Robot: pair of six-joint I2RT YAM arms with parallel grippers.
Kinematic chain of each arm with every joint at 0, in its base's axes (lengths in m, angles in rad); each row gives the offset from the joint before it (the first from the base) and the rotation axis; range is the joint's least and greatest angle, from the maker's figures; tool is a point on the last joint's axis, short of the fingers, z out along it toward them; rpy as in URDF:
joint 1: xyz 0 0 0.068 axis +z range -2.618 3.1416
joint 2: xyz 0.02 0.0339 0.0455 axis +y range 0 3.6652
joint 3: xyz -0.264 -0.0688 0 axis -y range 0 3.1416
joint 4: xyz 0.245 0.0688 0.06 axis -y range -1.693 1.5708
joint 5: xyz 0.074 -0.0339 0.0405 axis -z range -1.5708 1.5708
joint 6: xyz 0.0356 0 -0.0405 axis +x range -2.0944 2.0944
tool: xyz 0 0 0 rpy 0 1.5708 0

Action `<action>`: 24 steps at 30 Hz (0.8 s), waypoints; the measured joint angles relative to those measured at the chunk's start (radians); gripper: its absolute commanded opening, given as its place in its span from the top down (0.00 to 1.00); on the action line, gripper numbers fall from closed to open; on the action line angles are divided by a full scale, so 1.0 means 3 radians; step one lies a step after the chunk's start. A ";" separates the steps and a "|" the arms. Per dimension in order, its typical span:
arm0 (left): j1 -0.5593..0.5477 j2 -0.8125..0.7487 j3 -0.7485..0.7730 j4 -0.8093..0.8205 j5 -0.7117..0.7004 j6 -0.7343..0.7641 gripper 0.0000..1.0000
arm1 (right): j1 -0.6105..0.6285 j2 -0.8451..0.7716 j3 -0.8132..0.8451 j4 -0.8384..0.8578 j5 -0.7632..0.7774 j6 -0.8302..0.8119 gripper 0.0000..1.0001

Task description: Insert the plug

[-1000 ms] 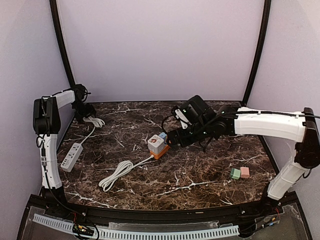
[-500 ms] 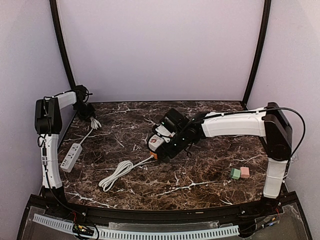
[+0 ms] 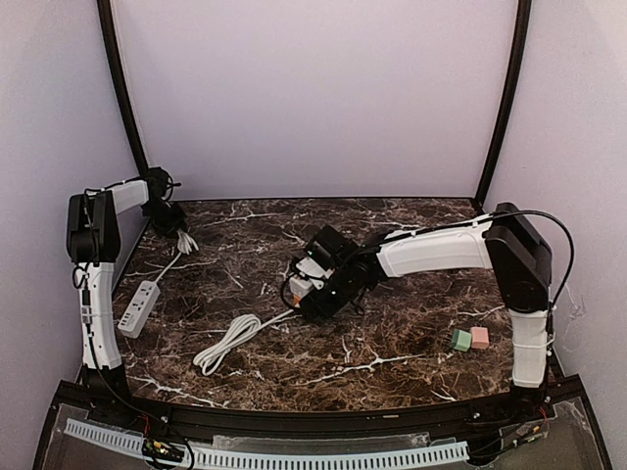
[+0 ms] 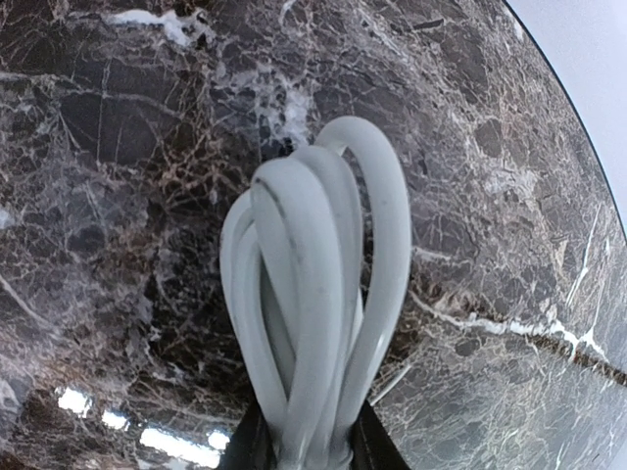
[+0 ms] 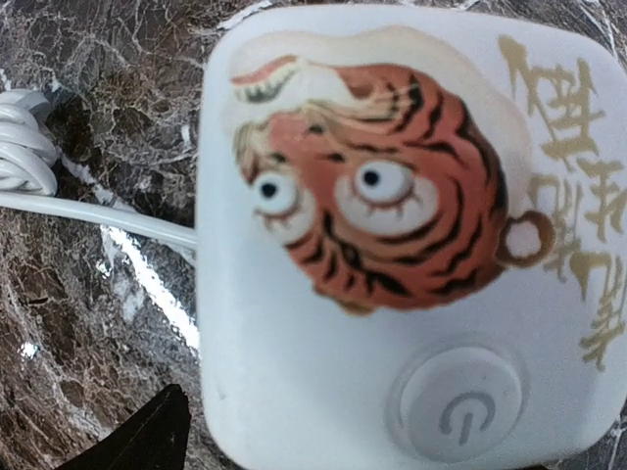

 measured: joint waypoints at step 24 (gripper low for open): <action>-0.0557 -0.1391 -0.0944 -0.0404 0.0276 0.0234 0.85 | -0.0309 0.0889 0.0650 0.1092 0.0312 0.0294 0.27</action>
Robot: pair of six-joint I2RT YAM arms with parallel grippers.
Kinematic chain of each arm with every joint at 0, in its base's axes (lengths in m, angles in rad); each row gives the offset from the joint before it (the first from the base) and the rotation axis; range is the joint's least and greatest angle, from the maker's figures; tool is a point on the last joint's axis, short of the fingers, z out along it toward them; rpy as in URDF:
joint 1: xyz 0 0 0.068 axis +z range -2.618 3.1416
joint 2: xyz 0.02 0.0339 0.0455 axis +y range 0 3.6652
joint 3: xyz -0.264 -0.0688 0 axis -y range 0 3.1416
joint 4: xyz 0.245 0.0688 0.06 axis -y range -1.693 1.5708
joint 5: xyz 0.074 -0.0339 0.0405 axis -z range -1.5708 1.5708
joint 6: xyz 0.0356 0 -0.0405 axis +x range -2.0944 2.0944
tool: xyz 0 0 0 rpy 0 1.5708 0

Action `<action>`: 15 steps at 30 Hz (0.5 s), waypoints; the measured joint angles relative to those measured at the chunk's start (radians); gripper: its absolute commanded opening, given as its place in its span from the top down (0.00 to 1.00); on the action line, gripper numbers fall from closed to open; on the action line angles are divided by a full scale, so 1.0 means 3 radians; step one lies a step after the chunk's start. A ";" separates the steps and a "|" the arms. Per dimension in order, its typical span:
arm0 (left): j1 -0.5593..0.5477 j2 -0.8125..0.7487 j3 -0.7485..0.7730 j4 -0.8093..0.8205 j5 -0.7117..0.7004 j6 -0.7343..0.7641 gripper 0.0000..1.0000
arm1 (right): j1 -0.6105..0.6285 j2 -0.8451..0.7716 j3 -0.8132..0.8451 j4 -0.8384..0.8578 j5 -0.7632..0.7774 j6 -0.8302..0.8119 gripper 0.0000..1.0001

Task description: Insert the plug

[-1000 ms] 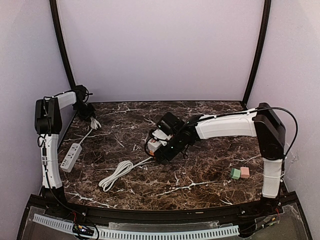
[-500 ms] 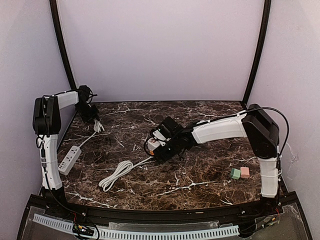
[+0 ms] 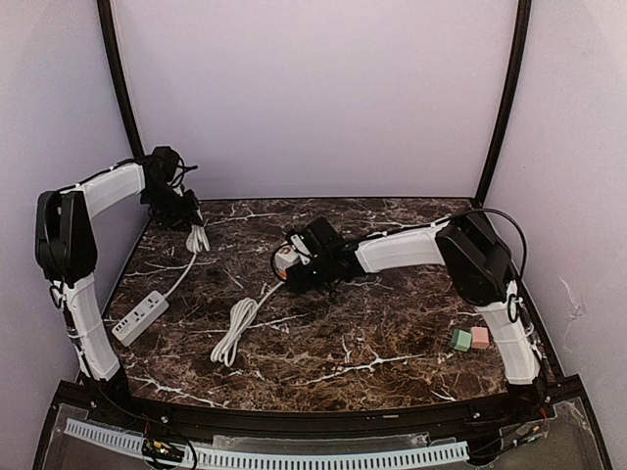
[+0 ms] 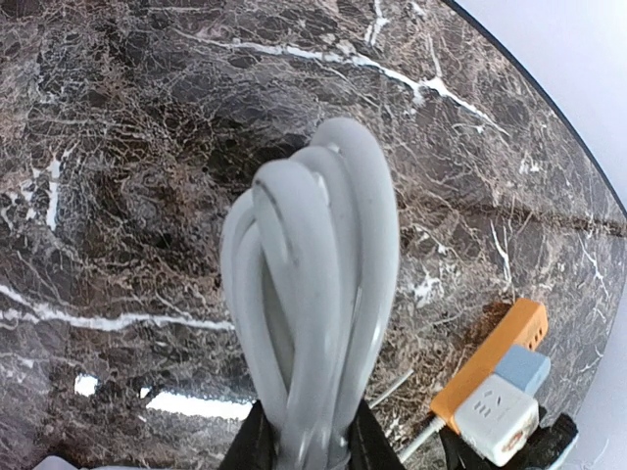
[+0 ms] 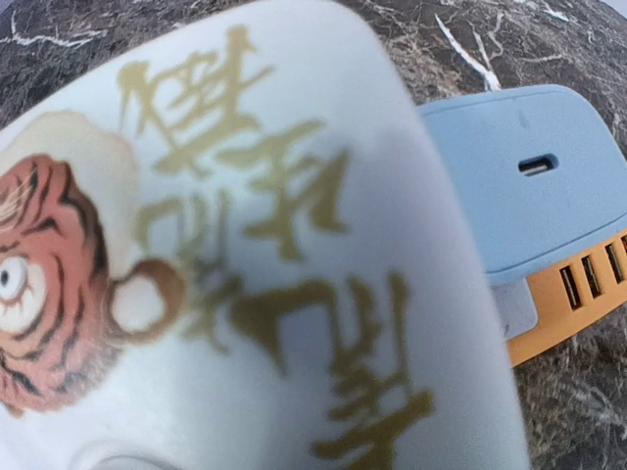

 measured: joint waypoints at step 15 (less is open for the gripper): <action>-0.0362 -0.0825 -0.0638 -0.0364 0.0313 0.0252 0.85 | -0.0088 0.0732 0.1147 -0.0032 -0.0069 0.0069 0.20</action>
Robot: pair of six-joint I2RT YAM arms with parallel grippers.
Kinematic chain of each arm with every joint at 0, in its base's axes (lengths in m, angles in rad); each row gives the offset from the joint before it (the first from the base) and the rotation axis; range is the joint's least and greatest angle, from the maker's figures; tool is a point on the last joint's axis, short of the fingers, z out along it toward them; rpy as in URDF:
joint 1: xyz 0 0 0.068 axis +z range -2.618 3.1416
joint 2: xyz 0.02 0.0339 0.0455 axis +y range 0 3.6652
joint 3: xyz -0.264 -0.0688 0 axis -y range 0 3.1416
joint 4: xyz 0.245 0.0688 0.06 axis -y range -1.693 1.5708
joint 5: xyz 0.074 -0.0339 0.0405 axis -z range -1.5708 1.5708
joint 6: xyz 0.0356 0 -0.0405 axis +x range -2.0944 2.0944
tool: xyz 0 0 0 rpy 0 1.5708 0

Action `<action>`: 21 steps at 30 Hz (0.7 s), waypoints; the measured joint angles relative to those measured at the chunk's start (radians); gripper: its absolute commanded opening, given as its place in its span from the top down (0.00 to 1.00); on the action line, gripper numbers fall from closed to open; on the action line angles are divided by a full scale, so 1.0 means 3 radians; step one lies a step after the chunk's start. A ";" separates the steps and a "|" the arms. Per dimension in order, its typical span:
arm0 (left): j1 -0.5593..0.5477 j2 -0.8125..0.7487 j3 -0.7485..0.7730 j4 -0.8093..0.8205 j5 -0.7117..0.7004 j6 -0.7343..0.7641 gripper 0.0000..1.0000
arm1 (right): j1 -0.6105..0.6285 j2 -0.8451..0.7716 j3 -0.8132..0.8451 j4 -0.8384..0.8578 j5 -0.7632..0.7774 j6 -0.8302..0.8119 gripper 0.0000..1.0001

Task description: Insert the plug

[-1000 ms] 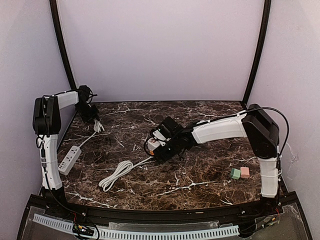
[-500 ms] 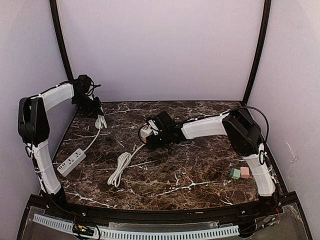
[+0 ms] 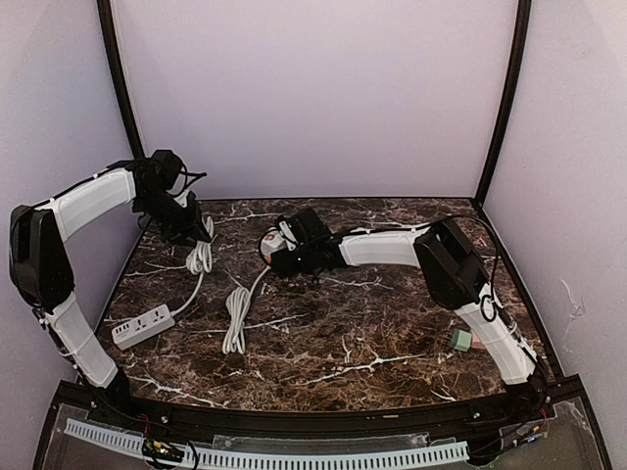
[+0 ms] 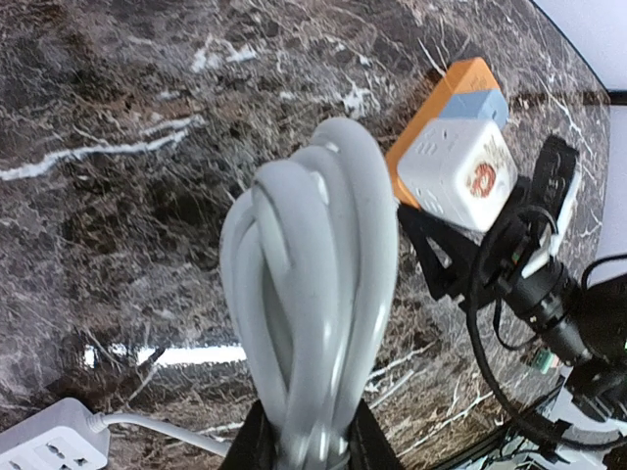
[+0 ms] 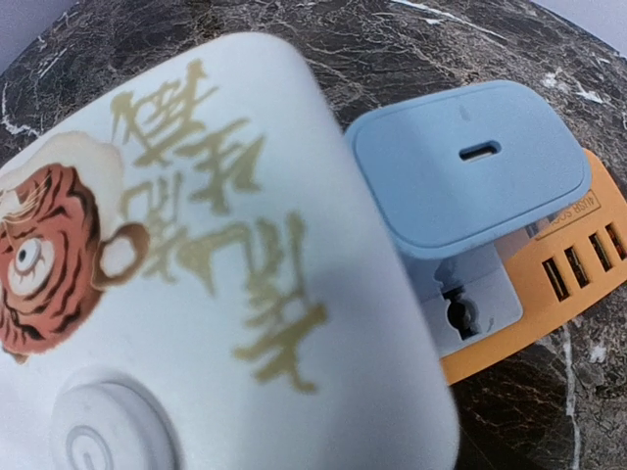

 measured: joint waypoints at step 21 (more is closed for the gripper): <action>-0.0767 -0.0450 -0.0652 0.0037 0.0441 0.0070 0.86 | -0.0029 -0.1354 -0.1612 0.0114 0.0118 0.0053 0.16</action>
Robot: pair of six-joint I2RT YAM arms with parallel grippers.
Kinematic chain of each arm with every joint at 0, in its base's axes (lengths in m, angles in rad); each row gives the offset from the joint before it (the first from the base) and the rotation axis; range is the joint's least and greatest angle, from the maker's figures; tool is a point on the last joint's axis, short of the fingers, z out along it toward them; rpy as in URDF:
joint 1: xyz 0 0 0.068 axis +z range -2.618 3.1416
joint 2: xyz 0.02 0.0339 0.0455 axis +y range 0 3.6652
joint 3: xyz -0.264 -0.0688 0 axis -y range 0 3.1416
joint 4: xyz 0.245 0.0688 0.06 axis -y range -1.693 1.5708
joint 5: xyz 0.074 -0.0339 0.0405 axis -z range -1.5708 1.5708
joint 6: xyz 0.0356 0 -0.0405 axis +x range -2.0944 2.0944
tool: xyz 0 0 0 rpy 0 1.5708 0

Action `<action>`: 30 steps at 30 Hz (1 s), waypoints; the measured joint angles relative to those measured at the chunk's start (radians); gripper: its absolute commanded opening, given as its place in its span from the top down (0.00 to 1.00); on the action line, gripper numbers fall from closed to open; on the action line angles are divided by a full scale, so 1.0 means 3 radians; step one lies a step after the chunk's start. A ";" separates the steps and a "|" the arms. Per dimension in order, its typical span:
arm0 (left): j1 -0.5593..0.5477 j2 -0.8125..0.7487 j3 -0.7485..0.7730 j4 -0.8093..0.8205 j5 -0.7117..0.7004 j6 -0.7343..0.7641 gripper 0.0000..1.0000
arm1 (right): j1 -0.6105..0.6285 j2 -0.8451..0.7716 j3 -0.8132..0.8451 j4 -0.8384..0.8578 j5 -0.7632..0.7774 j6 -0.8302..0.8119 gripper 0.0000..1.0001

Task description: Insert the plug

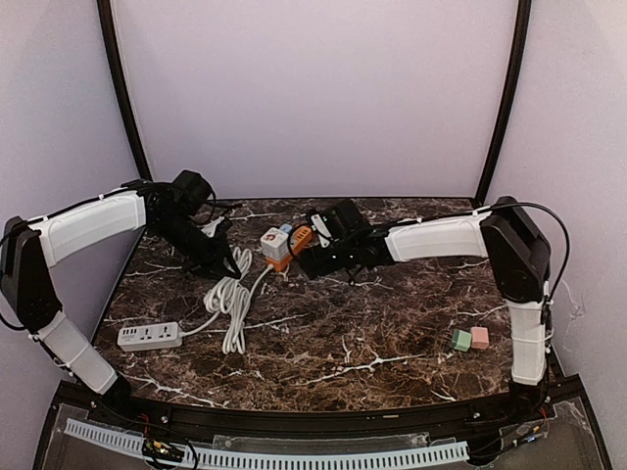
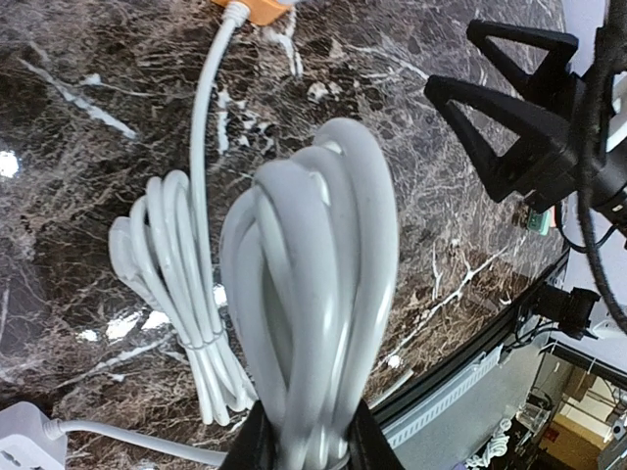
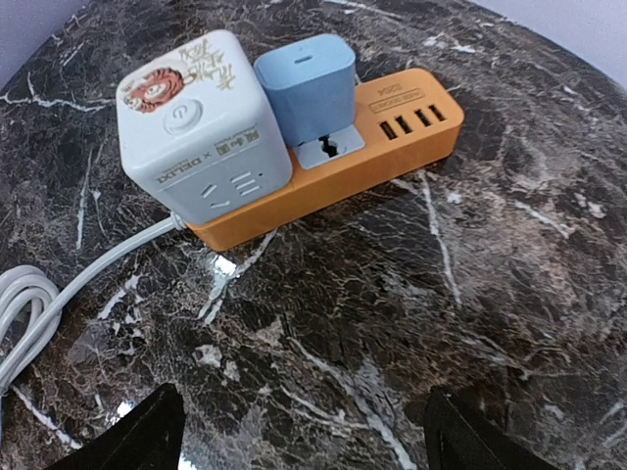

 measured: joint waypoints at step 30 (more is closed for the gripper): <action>-0.1729 0.1390 0.1300 0.0642 -0.0237 -0.1053 0.88 | -0.0468 -0.2820 -0.1279 -0.1322 0.1080 -0.0009 0.01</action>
